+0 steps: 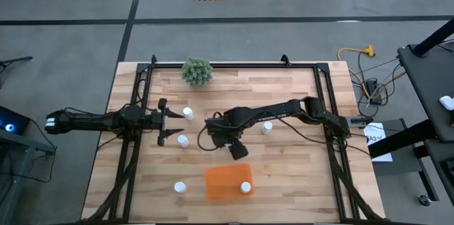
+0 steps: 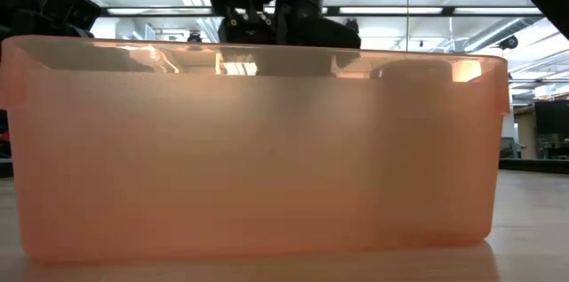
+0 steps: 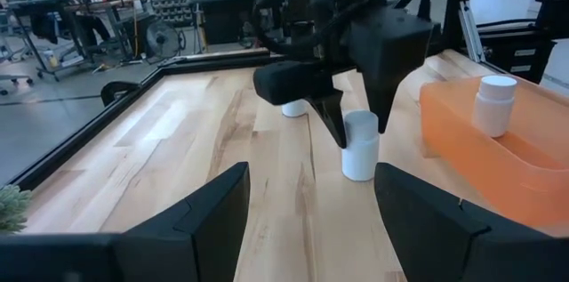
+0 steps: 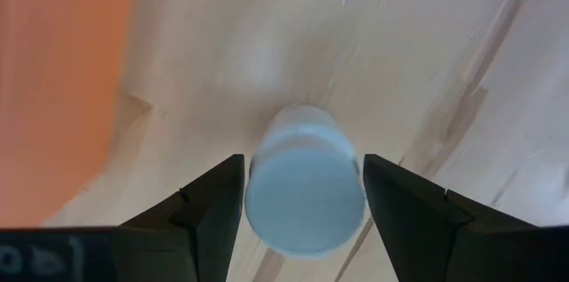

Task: Pick and place pill bottles into a basket
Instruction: Put the pill bottle into the bin

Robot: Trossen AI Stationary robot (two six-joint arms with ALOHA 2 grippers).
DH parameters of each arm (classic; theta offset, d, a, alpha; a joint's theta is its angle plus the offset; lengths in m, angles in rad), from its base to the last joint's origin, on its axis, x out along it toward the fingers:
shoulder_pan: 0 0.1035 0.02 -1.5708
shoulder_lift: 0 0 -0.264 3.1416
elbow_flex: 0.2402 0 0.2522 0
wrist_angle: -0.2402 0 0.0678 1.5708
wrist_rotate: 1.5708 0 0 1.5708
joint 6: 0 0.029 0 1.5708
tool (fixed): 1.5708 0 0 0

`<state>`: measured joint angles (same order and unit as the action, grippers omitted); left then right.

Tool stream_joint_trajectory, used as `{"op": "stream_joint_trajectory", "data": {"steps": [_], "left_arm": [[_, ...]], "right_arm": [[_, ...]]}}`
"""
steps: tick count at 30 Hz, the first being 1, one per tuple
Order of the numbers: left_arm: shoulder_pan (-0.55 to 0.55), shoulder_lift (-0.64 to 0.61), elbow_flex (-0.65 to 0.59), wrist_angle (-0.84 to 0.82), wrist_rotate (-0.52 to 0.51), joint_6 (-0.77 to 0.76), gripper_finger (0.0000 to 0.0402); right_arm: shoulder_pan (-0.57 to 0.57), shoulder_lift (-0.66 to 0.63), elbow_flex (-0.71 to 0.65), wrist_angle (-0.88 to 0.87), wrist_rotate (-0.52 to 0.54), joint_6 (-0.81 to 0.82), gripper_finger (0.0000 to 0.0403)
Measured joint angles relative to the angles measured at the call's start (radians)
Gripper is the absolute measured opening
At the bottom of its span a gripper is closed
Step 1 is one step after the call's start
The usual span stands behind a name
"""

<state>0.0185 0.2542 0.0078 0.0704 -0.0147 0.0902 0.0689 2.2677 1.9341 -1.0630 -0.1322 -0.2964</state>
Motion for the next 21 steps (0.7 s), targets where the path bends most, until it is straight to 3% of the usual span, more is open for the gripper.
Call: {"op": "stream_joint_trajectory", "data": {"steps": [21], "left_arm": [[0.001,-0.001,0.000,0.000,0.000,0.000,0.0224]], "right_arm": [[0.000,0.000,0.024,-0.027,-0.010,0.001,0.0219]]}}
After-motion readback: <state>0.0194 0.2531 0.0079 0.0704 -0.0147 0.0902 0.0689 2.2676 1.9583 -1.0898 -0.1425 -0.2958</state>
